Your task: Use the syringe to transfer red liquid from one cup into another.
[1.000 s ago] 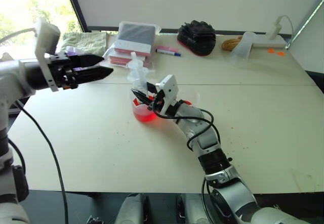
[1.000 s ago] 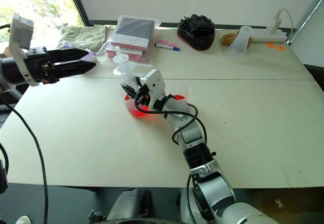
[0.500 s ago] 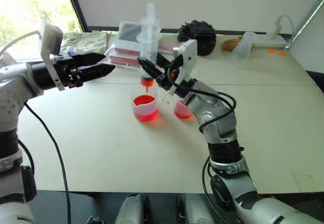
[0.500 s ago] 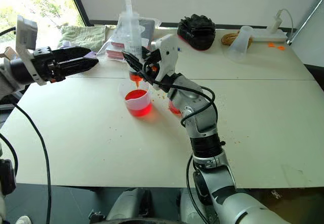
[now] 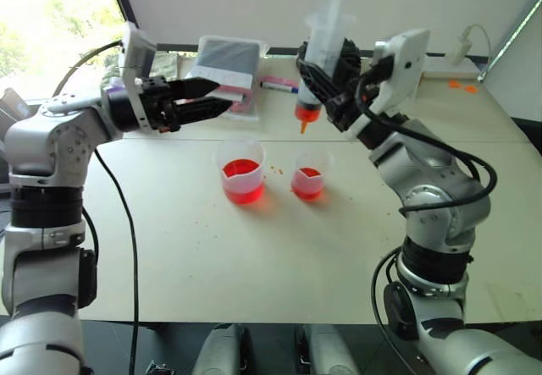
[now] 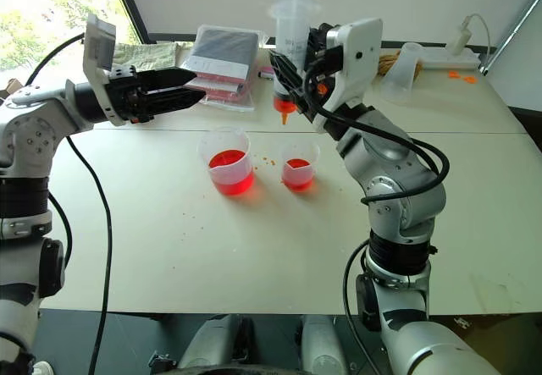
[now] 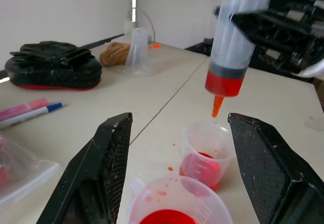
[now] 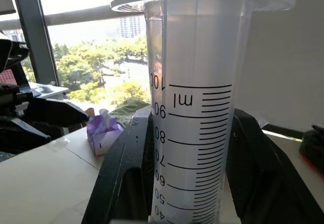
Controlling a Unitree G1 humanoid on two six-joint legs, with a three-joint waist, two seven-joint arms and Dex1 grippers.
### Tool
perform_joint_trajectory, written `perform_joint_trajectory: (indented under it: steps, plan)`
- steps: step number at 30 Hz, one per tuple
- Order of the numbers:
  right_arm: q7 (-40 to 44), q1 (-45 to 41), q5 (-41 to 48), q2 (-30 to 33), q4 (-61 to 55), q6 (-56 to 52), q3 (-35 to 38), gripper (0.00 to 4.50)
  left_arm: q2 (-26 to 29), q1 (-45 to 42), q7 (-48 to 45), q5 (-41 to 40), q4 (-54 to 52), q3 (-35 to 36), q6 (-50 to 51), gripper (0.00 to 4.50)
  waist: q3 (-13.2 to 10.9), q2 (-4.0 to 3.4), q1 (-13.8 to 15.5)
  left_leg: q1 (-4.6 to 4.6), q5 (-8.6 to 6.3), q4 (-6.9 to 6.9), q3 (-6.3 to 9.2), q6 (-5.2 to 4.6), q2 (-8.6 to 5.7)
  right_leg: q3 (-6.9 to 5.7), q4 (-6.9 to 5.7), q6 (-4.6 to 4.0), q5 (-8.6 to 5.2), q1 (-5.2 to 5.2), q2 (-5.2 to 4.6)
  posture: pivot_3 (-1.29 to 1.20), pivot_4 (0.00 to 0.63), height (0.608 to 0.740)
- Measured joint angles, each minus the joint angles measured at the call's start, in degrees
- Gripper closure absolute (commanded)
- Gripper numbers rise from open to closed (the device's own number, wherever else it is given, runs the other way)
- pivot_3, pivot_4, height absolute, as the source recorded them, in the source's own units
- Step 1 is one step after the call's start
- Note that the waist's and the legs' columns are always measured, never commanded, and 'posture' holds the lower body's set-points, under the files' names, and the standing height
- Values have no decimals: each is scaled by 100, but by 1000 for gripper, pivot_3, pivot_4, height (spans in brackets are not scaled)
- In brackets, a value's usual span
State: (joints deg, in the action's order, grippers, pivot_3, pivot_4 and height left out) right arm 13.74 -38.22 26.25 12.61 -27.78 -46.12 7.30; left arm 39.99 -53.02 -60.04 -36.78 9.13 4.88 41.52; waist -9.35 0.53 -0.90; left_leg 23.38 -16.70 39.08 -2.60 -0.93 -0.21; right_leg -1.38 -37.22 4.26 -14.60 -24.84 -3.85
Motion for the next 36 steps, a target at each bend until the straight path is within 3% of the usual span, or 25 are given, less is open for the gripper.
perform_joint_trajectory:
  steps: [10,25,36]
  plan:
    - [-100,1125,-500,106,-48,555,-417,3200,-562,-994,-448,393,881,-336,-567,1378,-1,1,16,0,-2,5,-2,-5,-2,2,2,2,-1,3,20,0,150,740]
    - [-127,1357,-666,86,-65,897,-615,3200,-1884,-2700,-949,1264,3894,-504,-2074,1378,-2,4,20,1,-4,7,0,-9,-2,-8,4,3,-2,5,26,0,150,740]
    - [-132,1494,-703,133,-123,896,-661,3200,-2354,-3086,-1354,1547,4874,-450,-2525,1378,-3,5,15,1,-5,6,0,-10,0,-8,4,4,-2,5,29,0,150,740]
